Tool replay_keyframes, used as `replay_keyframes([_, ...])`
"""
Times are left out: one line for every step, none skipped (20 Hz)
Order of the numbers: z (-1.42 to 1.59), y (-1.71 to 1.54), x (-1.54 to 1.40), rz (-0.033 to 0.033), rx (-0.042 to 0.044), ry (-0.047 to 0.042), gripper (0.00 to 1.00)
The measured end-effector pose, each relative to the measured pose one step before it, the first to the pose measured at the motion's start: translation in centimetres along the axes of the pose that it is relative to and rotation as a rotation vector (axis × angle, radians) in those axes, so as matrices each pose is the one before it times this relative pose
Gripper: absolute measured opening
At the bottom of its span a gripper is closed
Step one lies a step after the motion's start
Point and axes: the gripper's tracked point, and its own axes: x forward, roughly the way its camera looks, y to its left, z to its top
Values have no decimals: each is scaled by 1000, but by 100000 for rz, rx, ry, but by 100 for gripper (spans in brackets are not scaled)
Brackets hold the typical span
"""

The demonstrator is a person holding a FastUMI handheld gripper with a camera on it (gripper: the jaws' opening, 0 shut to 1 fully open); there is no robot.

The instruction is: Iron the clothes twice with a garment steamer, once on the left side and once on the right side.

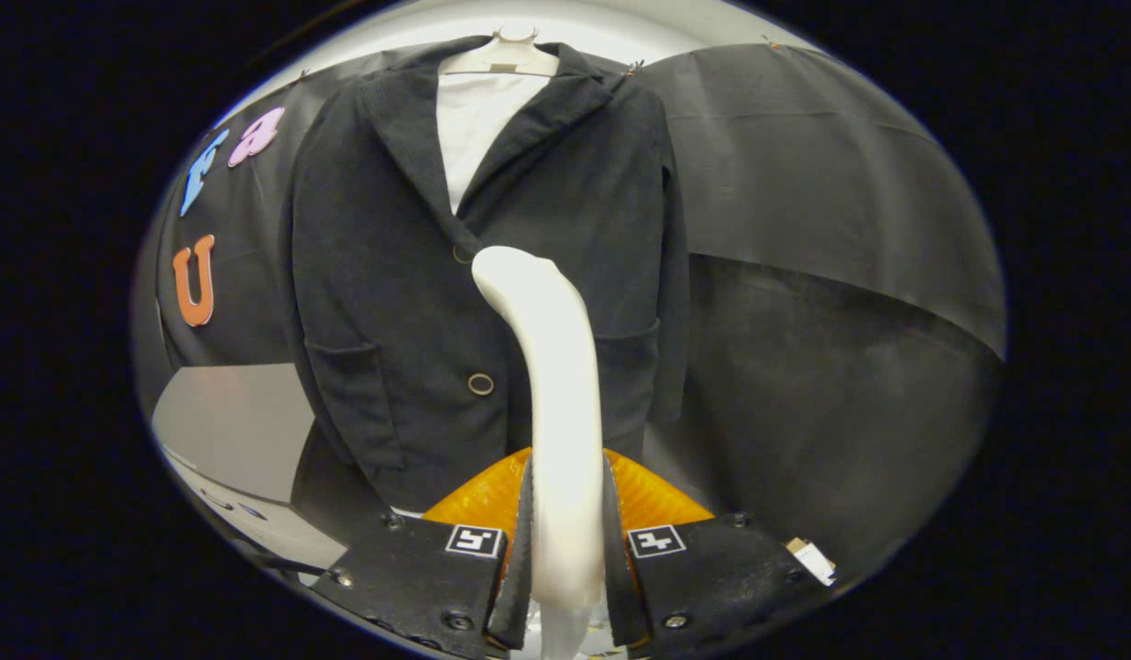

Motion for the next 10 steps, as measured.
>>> replay_keyframes([-345, -20, 137, -268, -203, 625, 37])
replay_keyframes([-264, -10, 82, -204, 8, 481, 37])
replay_keyframes([-430, -93, 151, -269, -123, 506, 37])
replay_keyframes([-252, 15, 101, -313, -67, 502, 37])
replay_keyframes([-311, 4, 149, -243, -233, 503, 37])
replay_keyframes([-363, -31, 107, -367, -202, 520, 37])
replay_keyframes([-547, -105, 135, -260, -262, 576, 37])
replay_keyframes([-421, 3, 46, -160, -57, 668, 37])
replay_keyframes([-526, 53, 261, -52, 89, 682, 37])
replay_keyframes([-357, -97, 166, -115, 50, 658, 37])
